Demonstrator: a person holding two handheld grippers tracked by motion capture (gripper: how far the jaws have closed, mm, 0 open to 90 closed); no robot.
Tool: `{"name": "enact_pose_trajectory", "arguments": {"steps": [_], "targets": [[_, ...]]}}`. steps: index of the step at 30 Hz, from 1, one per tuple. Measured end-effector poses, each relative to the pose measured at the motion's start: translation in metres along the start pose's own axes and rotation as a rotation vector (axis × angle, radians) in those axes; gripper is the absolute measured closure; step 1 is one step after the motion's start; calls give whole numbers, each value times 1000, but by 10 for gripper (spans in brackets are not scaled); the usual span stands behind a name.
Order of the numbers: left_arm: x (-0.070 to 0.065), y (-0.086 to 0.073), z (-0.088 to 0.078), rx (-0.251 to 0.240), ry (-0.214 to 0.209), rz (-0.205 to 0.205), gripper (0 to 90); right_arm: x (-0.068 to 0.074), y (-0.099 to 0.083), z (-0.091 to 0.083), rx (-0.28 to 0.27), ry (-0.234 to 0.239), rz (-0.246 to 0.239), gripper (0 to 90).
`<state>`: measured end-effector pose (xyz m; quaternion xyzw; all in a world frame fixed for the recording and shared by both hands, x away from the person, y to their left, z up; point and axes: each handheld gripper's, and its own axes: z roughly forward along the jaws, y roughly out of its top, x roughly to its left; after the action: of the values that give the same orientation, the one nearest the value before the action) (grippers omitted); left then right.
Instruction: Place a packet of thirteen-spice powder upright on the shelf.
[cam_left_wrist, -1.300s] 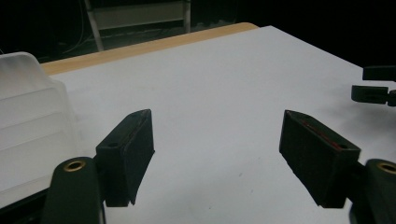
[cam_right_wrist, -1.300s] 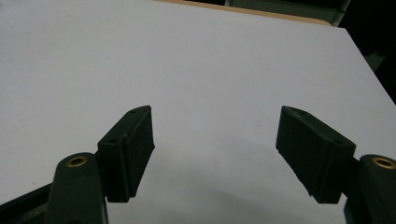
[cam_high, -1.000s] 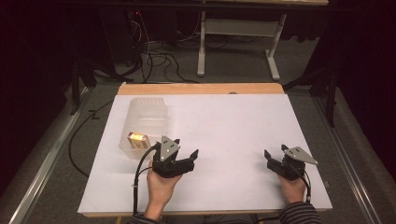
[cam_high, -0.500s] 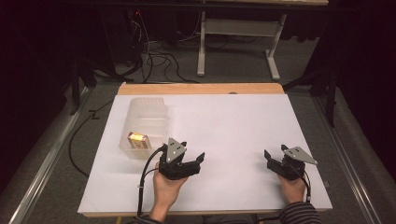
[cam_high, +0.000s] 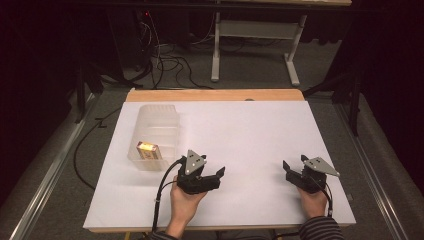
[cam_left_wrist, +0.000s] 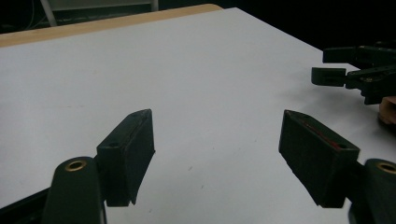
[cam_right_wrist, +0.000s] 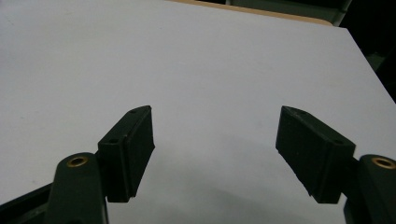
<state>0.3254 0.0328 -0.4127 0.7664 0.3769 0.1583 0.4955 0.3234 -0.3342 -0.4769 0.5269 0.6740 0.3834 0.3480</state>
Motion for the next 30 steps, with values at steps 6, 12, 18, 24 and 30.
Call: {"name": "enact_pose_trajectory", "arguments": {"steps": [6,12,18,24,30], "targets": [[-2,-5,8,18,-11,-5,272,0,0,0,-2,0,-2,280],[-2,-9,15,22,-22,-24,273,0,0,0,-1,1,-8,281],[-1,-10,22,26,-22,-29,273,1,0,1,6,1,-14,282],[0,-13,31,45,-6,-18,274,0,1,1,8,2,-17,283],[1,-15,42,66,0,-8,272,0,0,1,1,2,-3,282]]}}
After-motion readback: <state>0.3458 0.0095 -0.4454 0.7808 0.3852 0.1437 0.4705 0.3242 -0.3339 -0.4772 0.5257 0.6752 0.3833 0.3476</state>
